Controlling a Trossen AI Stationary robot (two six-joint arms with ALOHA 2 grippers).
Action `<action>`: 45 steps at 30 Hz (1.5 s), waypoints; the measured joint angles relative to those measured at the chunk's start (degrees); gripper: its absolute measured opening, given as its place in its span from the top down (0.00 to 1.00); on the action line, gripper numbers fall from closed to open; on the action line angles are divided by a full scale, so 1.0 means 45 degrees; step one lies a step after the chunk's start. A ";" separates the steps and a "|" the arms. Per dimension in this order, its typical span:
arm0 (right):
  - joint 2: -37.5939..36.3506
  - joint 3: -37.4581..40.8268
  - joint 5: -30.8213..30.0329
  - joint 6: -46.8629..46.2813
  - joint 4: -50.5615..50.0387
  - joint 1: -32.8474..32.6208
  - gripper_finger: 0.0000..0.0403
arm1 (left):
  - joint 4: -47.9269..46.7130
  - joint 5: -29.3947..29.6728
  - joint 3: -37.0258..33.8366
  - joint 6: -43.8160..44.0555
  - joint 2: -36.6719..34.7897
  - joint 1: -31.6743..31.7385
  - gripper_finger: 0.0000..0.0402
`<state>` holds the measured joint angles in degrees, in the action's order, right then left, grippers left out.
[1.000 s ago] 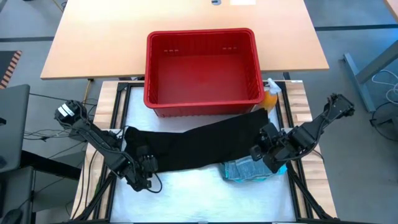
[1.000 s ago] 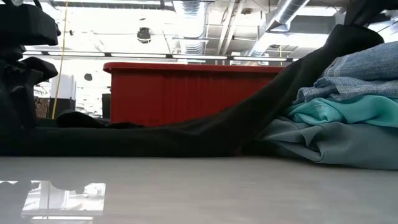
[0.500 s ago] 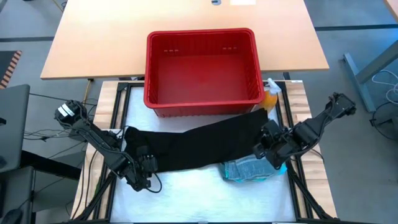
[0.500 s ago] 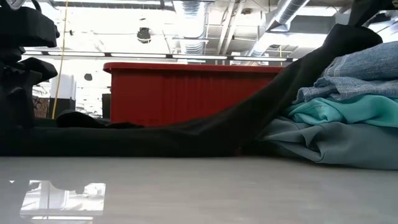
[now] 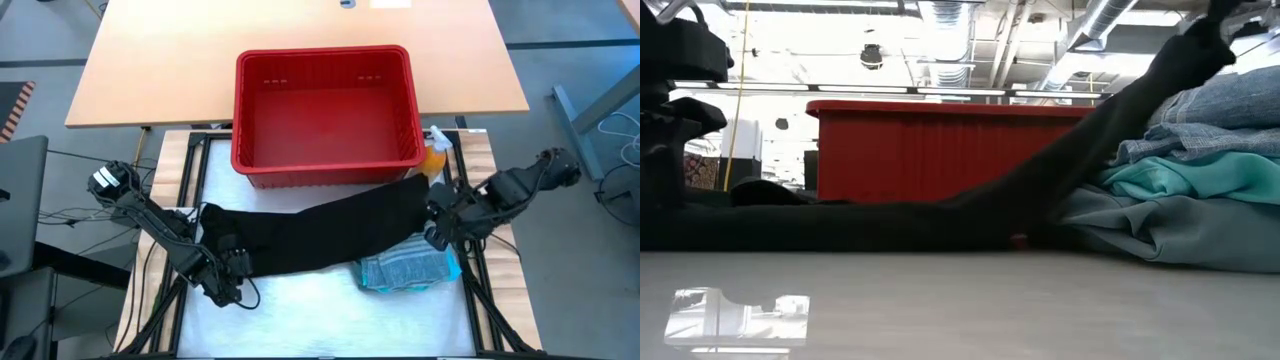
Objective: Fold Laundry from Bin
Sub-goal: Fold the black shirt
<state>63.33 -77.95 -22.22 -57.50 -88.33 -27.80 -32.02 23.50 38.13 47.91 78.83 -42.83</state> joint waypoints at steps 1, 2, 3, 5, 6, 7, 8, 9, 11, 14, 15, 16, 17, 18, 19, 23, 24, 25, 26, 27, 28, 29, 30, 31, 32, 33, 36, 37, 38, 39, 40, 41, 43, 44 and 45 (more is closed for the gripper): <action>0.0101 -0.0180 0.0009 0.0679 -0.0058 0.0228 0.97 | -0.0012 -0.0124 0.0000 0.0111 0.0001 0.0000 0.70; 0.0215 -0.0402 0.0014 0.1304 -0.0243 0.0407 0.97 | -0.0035 -0.0234 0.0000 0.0260 0.0000 0.0000 0.70; 0.0362 -0.0605 0.0035 0.1845 -0.0374 0.0573 0.97 | -0.0069 -0.0358 0.0000 0.0434 0.0000 0.0005 0.70; 0.0542 -0.0944 0.0088 0.3191 -0.0366 0.0905 0.97 | -0.0123 -0.0566 0.0000 0.0683 0.0003 -0.0009 0.70; 0.0617 -0.1106 0.0243 0.3938 -0.0366 0.1034 0.97 | -0.0169 -0.0613 0.0000 0.0807 0.0000 -0.0033 0.70; 0.0725 -0.1287 0.0436 0.4690 -0.0363 0.1132 0.97 | -0.0241 -0.0614 0.0000 0.0856 0.0000 -0.0062 0.70; 0.0828 -0.1436 0.0691 0.5496 -0.0382 0.1228 0.97 | -0.0343 -0.0616 0.0000 0.0926 0.0000 -0.0075 0.70; 0.0911 -0.1522 0.0978 0.6298 -0.0379 0.1316 0.97 | -0.0471 -0.0619 0.0000 0.1010 0.0001 -0.0083 0.70; 0.1047 -0.1601 0.1564 0.7823 -0.0366 0.1436 0.97 | -0.0826 -0.0614 0.0000 0.1290 0.0000 -0.0083 0.70; 0.1183 -0.1623 0.2156 0.9599 -0.0381 0.1681 0.97 | -0.1392 -0.0628 0.0000 0.1692 0.0000 -0.0078 0.70; 0.1191 -0.1623 0.2252 1.0150 -0.0378 0.1766 0.97 | -0.1540 -0.0669 0.0000 0.1826 0.0000 -0.0078 0.70; 0.1191 -0.1623 0.2259 1.0706 -0.0371 0.1850 0.97 | -0.1661 -0.0740 0.0000 0.1907 0.0001 -0.0078 0.70; 0.1191 -0.1623 0.2246 1.1265 -0.0372 0.1960 0.97 | -0.1794 -0.0773 0.0000 0.1952 0.0000 -0.0078 0.70; 0.1191 -0.1623 0.2218 1.1878 -0.0381 0.2112 0.97 | -0.1913 -0.0799 -0.0002 0.1956 0.0000 -0.0078 0.70; 0.1191 -0.1623 0.2125 1.2536 -0.0376 0.2279 0.97 | -0.2031 -0.0799 -0.0008 0.1961 0.0000 -0.0078 0.70; 0.1191 -0.1623 0.1473 1.5105 -0.0373 0.3020 0.97 | -0.1878 -0.0956 -0.0443 0.2331 0.0000 -0.0053 0.70; 0.1190 -0.1623 0.1309 1.5700 -0.0371 0.3235 0.97 | -0.1752 -0.1112 -0.0640 0.2639 0.0000 -0.0053 0.70; 0.1186 -0.1623 0.1214 1.6200 -0.0372 0.3493 0.97 | -0.1649 -0.1271 -0.0834 0.2973 -0.0018 -0.0053 0.70; 0.1186 -0.1623 0.1207 1.6567 -0.0376 0.3744 0.97 | -0.1526 -0.1396 -0.0987 0.3317 -0.0045 -0.0053 0.70; 0.1186 -0.1623 0.1280 1.6780 -0.0375 0.4008 0.97 | -0.1520 -0.1488 -0.1114 0.3672 -0.0058 -0.0061 0.70; 0.1179 -0.1620 0.1503 1.6853 -0.0371 0.4263 0.97 | -0.1523 -0.1583 -0.1205 0.3967 -0.0065 -0.0094 0.70; 0.1109 -0.1555 0.1878 1.6872 -0.0351 0.4480 0.97 | -0.1540 -0.1604 -0.1260 0.4155 -0.0065 -0.0139 0.70; 0.1009 -0.1452 0.2357 1.6874 -0.0354 0.4663 0.97 | -0.1542 -0.1602 -0.1279 0.4221 -0.0053 -0.0186 0.70; 0.0887 -0.1314 0.2844 1.6849 -0.0358 0.4811 0.97 | -0.1527 -0.1615 -0.1319 0.4272 -0.0053 -0.0215 0.70; 0.0741 -0.1135 0.3358 1.6687 -0.0375 0.4953 0.97 | -0.1545 -0.1641 -0.1330 0.4280 -0.0053 -0.0223 0.70; 0.0568 -0.0911 0.3817 1.6341 -0.0367 0.5065 0.97 | -0.1563 -0.1659 -0.1326 0.4281 -0.0053 -0.0222 0.70; 0.0181 -0.0160 0.5291 1.5105 -0.0363 0.5195 0.97 | -0.1571 -0.1729 -0.1331 0.4281 -0.0049 -0.0219 0.70; 0.0072 0.0137 0.5708 1.4681 -0.0378 0.5172 0.97 | -0.1571 -0.1748 -0.1331 0.4281 -0.0049 -0.0219 0.70; -0.0019 0.0396 0.6133 1.4165 -0.0386 0.5102 0.96 | -0.1576 -0.1783 -0.1331 0.4281 -0.0049 -0.0219 0.70; -0.0125 0.0642 0.6580 1.3622 -0.0365 0.4999 0.96 | -0.1576 -0.1844 -0.1331 0.4281 -0.0049 -0.0219 0.70; -0.0240 0.0916 0.7110 1.3168 -0.0354 0.4874 0.96 | -0.1578 -0.1911 -0.1331 0.4276 -0.0047 -0.0219 0.70; -0.0375 0.1168 0.7628 1.2803 -0.0360 0.4742 0.96 | -0.1581 -0.1948 -0.1331 0.4233 -0.0044 -0.0219 0.70; -0.0678 0.1659 0.8557 1.2128 -0.0349 0.4335 0.96 | -0.1599 -0.2175 -0.1331 0.4036 -0.0044 -0.0219 0.70; -0.0839 0.1890 0.8902 1.1713 -0.0341 0.4082 0.96 | -0.1610 -0.2263 -0.1331 0.3941 -0.0044 -0.0219 0.70; -0.1013 0.2104 0.9116 1.1285 -0.0338 0.3808 0.96 | -0.1615 -0.2306 -0.1331 0.3863 -0.0044 -0.0219 0.70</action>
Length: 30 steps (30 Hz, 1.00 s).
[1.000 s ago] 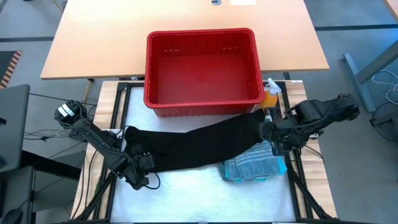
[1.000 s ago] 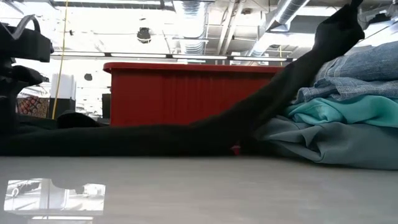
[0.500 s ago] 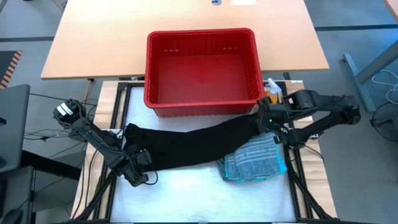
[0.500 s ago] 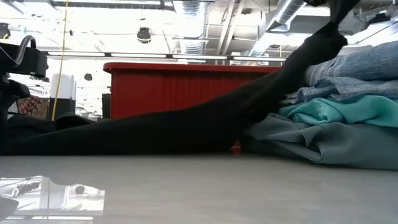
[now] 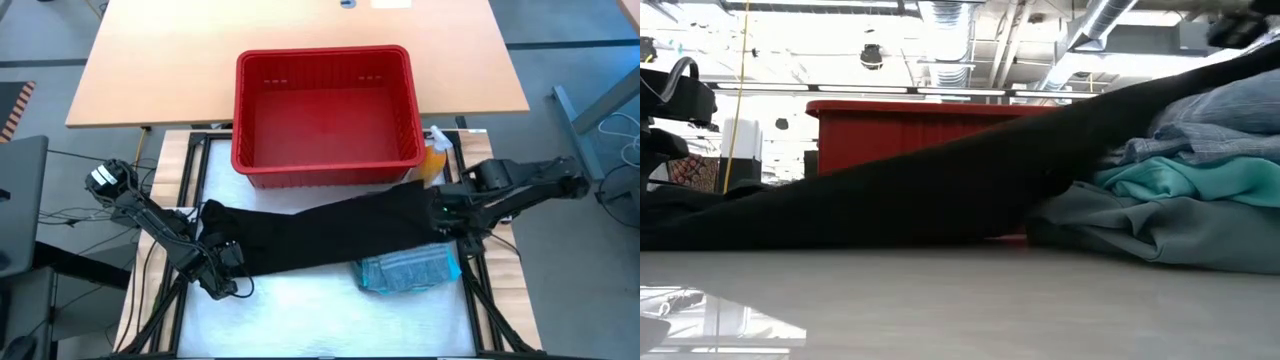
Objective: Fold Laundry from Bin
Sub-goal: Fold the black shirt
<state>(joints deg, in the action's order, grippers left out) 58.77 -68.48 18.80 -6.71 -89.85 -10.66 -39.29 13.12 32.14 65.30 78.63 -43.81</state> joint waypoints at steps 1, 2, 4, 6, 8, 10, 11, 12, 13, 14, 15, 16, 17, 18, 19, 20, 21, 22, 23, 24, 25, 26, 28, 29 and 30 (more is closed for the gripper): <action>-0.0184 0.0191 0.0088 -0.0433 -0.0004 -0.0283 0.96 | 0.0000 -0.0004 0.0000 -0.0071 0.0000 0.0000 0.70; -0.0375 0.0366 0.0088 -0.0866 0.0007 -0.0577 0.96 | 0.0000 -0.0004 0.0000 -0.0151 0.0000 0.0000 0.70; -0.0736 0.0677 0.0085 -0.1706 0.0020 -0.1150 0.96 | -0.0005 -0.0004 0.0000 -0.0250 0.0004 0.0000 0.70; -0.1001 0.0853 0.0036 -0.2352 -0.0020 -0.1670 0.96 | -0.0010 0.0000 0.0000 -0.0260 0.0005 0.0007 0.70; -0.1145 0.0873 -0.0209 -0.2933 0.0025 -0.2092 0.96 | -0.0015 -0.0004 -0.0001 -0.0263 0.0010 0.0015 0.70; -0.1210 0.0873 -0.0488 -0.3317 0.0006 -0.2396 0.96 | -0.0019 -0.0021 -0.0005 -0.0267 0.0010 0.0014 0.70; -0.1247 0.0873 -0.0677 -0.3620 0.0006 -0.2504 0.96 | -0.0024 -0.0033 -0.0005 -0.0267 0.0010 0.0015 0.70; -0.1254 0.0873 -0.0875 -0.4050 0.0006 -0.2570 0.95 | -0.0024 -0.0055 -0.0005 -0.0267 0.0014 0.0011 0.70; -0.1259 0.0873 -0.1123 -0.4504 -0.0013 -0.2615 0.94 | -0.0024 -0.0079 -0.0005 -0.0267 0.0015 0.0015 0.70; -0.1259 0.0873 -0.1374 -0.4892 -0.0031 -0.2631 0.92 | -0.0029 -0.0094 -0.0005 -0.0267 0.0015 0.0015 0.70; -0.1259 0.0873 -0.1533 -0.5221 -0.0035 -0.2620 0.90 | -0.0029 -0.0102 -0.0005 -0.0267 0.0017 0.0015 0.70; -0.1259 0.0873 -0.1539 -0.5516 -0.0099 -0.2589 0.87 | -0.0030 -0.0112 -0.0005 -0.0257 0.0019 0.0015 0.70; -0.1259 0.0873 -0.1544 -0.5652 -0.0130 -0.2543 0.85 | -0.0034 -0.0129 -0.0005 -0.0225 0.0019 0.0015 0.70; -0.1259 0.0866 -0.1530 -0.5814 -0.0123 -0.2482 0.82 | -0.0035 -0.0175 -0.0003 -0.0206 0.0019 0.0015 0.70; -0.1259 0.0824 -0.1533 -0.5929 -0.0098 -0.2394 0.79 | -0.0044 -0.0198 0.0000 -0.0175 0.0019 0.0014 0.70; -0.1254 0.0746 -0.1531 -0.6032 -0.0105 -0.2298 0.77 | -0.0044 -0.0200 0.0000 -0.0158 0.0019 0.0010 0.70; -0.1254 0.0638 -0.1535 -0.6184 -0.0096 -0.2178 0.74 | -0.0044 -0.0208 0.0000 -0.0161 0.0019 0.0010 0.70; -0.1254 0.0486 -0.1541 -0.6388 -0.0092 -0.2033 0.71 | -0.0044 -0.0204 0.0000 -0.0188 0.0019 0.0010 0.70; -0.1253 0.0314 -0.1573 -0.6762 -0.0080 -0.1865 0.68 | -0.0041 -0.0204 0.0000 -0.0240 0.0019 0.0010 0.70; -0.1244 0.0137 -0.1653 -0.7373 -0.0060 -0.1649 0.65 | -0.0035 -0.0205 0.0000 -0.0295 0.0019 0.0010 0.70; -0.1240 -0.0032 -0.1735 -0.8242 -0.0052 -0.1407 0.62 | -0.0034 -0.0204 0.0000 -0.0390 0.0019 0.0010 0.70; -0.1245 -0.0177 -0.1776 -0.9372 -0.0043 -0.1174 0.59 | -0.0026 -0.0204 0.0000 -0.0498 0.0019 0.0010 0.70; -0.1305 -0.0283 -0.1791 -1.1690 -0.0038 -0.0696 0.53 | -0.0017 -0.0192 0.0000 -0.0697 0.0019 0.0010 0.70; -0.1404 -0.0274 -0.1915 -1.2514 -0.0067 -0.0565 0.50 | -0.0008 -0.0157 0.0000 -0.0748 0.0019 0.0010 0.70; -0.1517 -0.0216 -0.2228 -1.3257 -0.0022 -0.0525 0.47 | 0.0001 -0.0079 0.0000 -0.0753 0.0019 0.0010 0.70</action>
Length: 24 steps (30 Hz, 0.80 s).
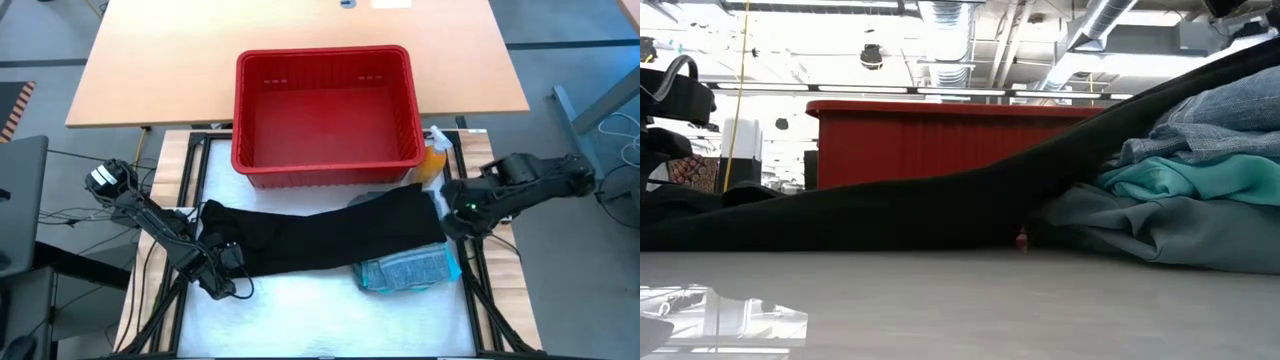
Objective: Fold Laundry from Bin
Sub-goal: Fold the black shirt
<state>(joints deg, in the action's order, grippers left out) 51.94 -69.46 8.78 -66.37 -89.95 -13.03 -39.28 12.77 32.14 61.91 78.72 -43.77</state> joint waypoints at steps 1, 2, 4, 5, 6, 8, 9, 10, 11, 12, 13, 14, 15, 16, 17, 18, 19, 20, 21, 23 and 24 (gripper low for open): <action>-0.0141 0.0101 -0.0412 -0.0670 0.0082 -0.0024 0.45 | 0.0018 0.0080 0.0000 -0.0027 0.0000 -0.0004 0.70; -0.0287 0.0211 -0.0913 -0.1183 0.0249 -0.0089 0.43 | 0.0050 0.0147 0.0000 -0.0043 0.0004 -0.0009 0.70; -0.0664 0.0533 -0.1553 -0.1853 0.1031 -0.0196 0.40 | 0.0178 0.0230 -0.0015 -0.0057 0.0005 -0.0019 0.69; -0.0851 0.0731 -0.1707 -0.2009 0.1530 -0.0166 0.40 | 0.0349 0.0227 -0.0020 -0.0058 0.0005 -0.0017 0.68; -0.1006 0.0939 -0.1729 -0.2211 0.1958 -0.0144 0.39 | 0.0531 0.0213 -0.0022 -0.0070 0.0015 -0.0015 0.67; -0.1219 0.1240 -0.1727 -0.2628 0.2260 -0.0207 0.39 | 0.0650 0.0104 0.0110 -0.0143 0.0058 -0.0018 0.65; -0.1292 0.1350 -0.1699 -0.2894 0.2251 -0.0346 0.39 | 0.0615 0.0046 0.0250 -0.0294 0.0066 -0.0019 0.64; -0.1373 0.1452 -0.1682 -0.3210 0.2238 -0.0510 0.39 | 0.0499 -0.0031 0.0406 -0.0609 0.0068 -0.0019 0.63; -0.1466 0.1531 -0.1695 -0.3578 0.2264 -0.0696 0.39 | 0.0413 -0.0095 0.0630 -0.1036 0.0080 -0.0019 0.62; -0.1552 0.1599 -0.1692 -0.3984 0.2281 -0.0913 0.39 | 0.0306 -0.0159 0.0858 -0.1513 0.0101 -0.0019 0.60; -0.1584 0.1636 -0.1686 -0.4334 0.2283 -0.1143 0.39 | 0.0080 -0.0215 0.1109 -0.2010 0.0102 0.0042 0.59; -0.1602 0.1655 -0.1683 -0.4665 0.2312 -0.1388 0.39 | -0.0205 -0.0220 0.1385 -0.2506 0.0097 0.0097 0.58; -0.1633 0.1662 -0.1682 -0.5024 0.2347 -0.1669 0.39 | -0.0472 -0.0207 0.1645 -0.2922 0.0092 0.0177 0.57; -0.1641 0.1667 -0.1712 -0.5411 0.2431 -0.1962 0.39 | -0.0832 -0.0185 0.1967 -0.3250 0.0092 0.0268 0.56; -0.1647 0.1667 -0.1827 -0.5774 0.2634 -0.2272 0.39 | -0.1226 -0.0098 0.2236 -0.3491 0.0086 0.0369 0.56; -0.1651 0.1667 -0.2037 -0.6057 0.2939 -0.2632 0.39 | -0.1710 -0.0014 0.2510 -0.3706 0.0078 0.0497 0.55; -0.1642 0.1667 -0.2299 -0.6285 0.3155 -0.2958 0.39 | -0.2189 0.0043 0.2733 -0.3875 0.0078 0.0612 0.55; -0.1599 0.1667 -0.2591 -0.6505 0.3188 -0.3271 0.39 | -0.2615 0.0156 0.2923 -0.4003 0.0073 0.0728 0.55; -0.1492 0.1667 -0.2894 -0.6713 0.3128 -0.3572 0.39 | -0.2872 0.0314 0.3102 -0.4109 0.0073 0.0828 0.54; -0.1220 0.1697 -0.3349 -0.7136 0.3012 -0.4059 0.39 | -0.3059 0.0808 0.3410 -0.4190 0.0060 0.1027 0.54; -0.1118 0.1802 -0.3459 -0.7345 0.3067 -0.4275 0.39 | -0.3056 0.1045 0.3499 -0.4198 0.0053 0.1114 0.54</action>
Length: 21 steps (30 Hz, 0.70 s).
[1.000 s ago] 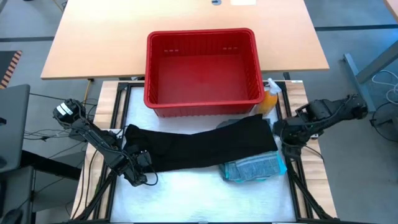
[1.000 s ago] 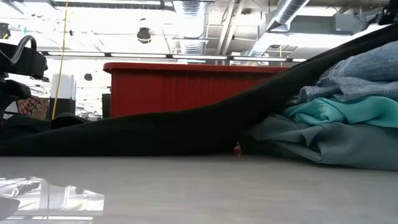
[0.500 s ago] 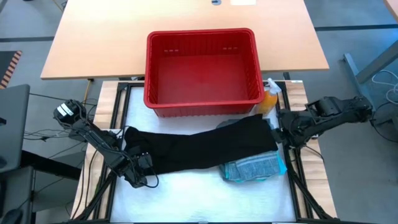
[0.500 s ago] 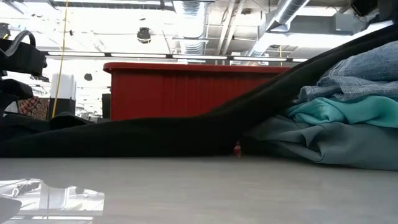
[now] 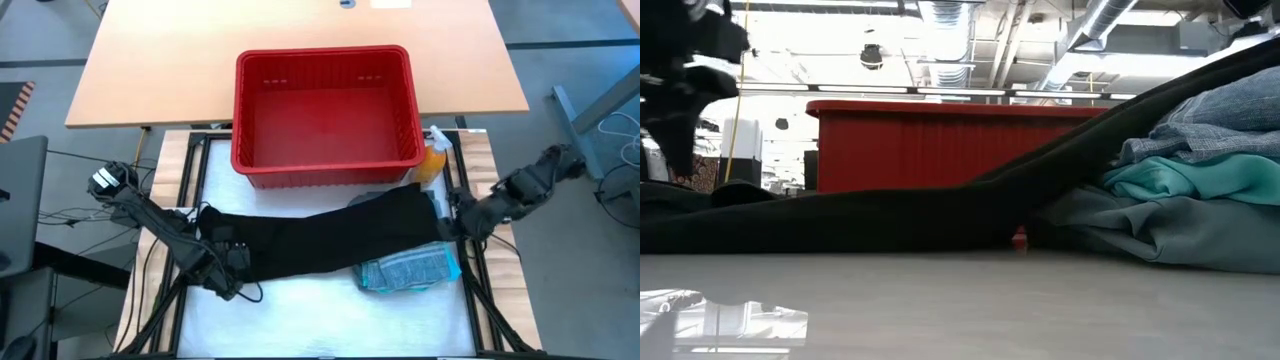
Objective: Fold Laundry from Bin
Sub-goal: Fold the black shirt
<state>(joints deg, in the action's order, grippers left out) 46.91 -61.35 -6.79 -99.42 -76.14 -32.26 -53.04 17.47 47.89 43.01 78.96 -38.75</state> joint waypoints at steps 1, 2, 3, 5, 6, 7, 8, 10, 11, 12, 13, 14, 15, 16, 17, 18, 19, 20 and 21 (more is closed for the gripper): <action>0.0092 0.0101 -0.0132 -0.0255 -0.0018 -0.0206 0.39 | 0.0054 0.0224 0.0045 -0.0010 0.0000 0.0092 0.54; 0.0179 0.0233 -0.0162 -0.0514 0.0061 -0.0439 0.39 | 0.0163 0.0401 0.0077 -0.0017 0.0000 0.0182 0.54; 0.0257 0.0333 -0.0210 -0.0766 0.0088 -0.0652 0.39 | 0.0322 0.0523 0.0081 -0.0065 -0.0001 0.0280 0.54; 0.0291 0.0602 -0.0640 -0.1117 0.0253 -0.1042 0.39 | 0.0567 0.0549 0.0090 -0.0370 -0.0005 0.0459 0.54; 0.0264 0.0745 -0.0982 -0.1278 0.0408 -0.1219 0.39 | 0.0659 0.0557 0.0090 -0.0498 -0.0005 0.0534 0.54; 0.0214 0.0902 -0.1345 -0.1418 0.0587 -0.1352 0.39 | 0.0775 0.0579 0.0090 -0.0586 -0.0010 0.0614 0.54; 0.0199 0.1025 -0.1659 -0.1556 0.0744 -0.1457 0.39 | 0.0882 0.0596 0.0100 -0.0657 -0.0010 0.0706 0.54; 0.0146 0.1113 -0.2179 -0.1669 0.0884 -0.1628 0.39 | 0.1109 0.0692 0.0181 -0.0774 -0.0010 0.0892 0.54; 0.0150 0.1114 -0.2410 -0.1719 0.0917 -0.1715 0.40 | 0.1387 0.0859 0.0230 -0.0911 -0.0011 0.0971 0.54; 0.0152 0.1121 -0.2636 -0.1793 0.0982 -0.1796 0.40 | 0.1867 0.1043 0.0260 -0.1181 -0.0025 0.1101 0.54; 0.0152 0.1123 -0.2875 -0.1867 0.1069 -0.1858 0.41 | 0.2423 0.1229 0.0265 -0.1520 -0.0029 0.1242 0.54; 0.0152 0.1123 -0.3123 -0.1911 0.1126 -0.1908 0.41 | 0.3016 0.1362 0.0265 -0.1911 -0.0029 0.1415 0.54; 0.0157 0.1123 -0.3311 -0.1912 0.1107 -0.1925 0.42 | 0.3637 0.1477 0.0265 -0.2329 -0.0029 0.1590 0.54; 0.0164 0.1123 -0.3463 -0.1918 0.1046 -0.1910 0.44 | 0.4305 0.1555 0.0255 -0.2730 -0.0022 0.1807 0.54; 0.0222 0.1123 -0.3574 -0.1922 0.0975 -0.1879 0.45 | 0.5033 0.1602 0.0215 -0.3136 0.0024 0.2082 0.54; 0.0293 0.1123 -0.3652 -0.1917 0.0900 -0.1835 0.47 | 0.5675 0.1637 0.0161 -0.3547 0.0118 0.2394 0.54; 0.0417 0.1123 -0.3711 -0.1926 0.0811 -0.1765 0.49 | 0.6140 0.1664 0.0128 -0.3889 0.0250 0.2723 0.54; 0.0577 0.1123 -0.3730 -0.1932 0.0722 -0.1687 0.52 | 0.6559 0.1706 0.0095 -0.4197 0.0432 0.3062 0.54; 0.0740 0.1123 -0.3732 -0.1911 0.0628 -0.1602 0.56 | 0.7057 0.1754 0.0095 -0.4445 0.0675 0.3437 0.54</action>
<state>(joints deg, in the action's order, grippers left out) 50.24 -56.29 -23.58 -108.02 -73.31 -39.47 -21.28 25.36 48.31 23.01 81.99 -23.29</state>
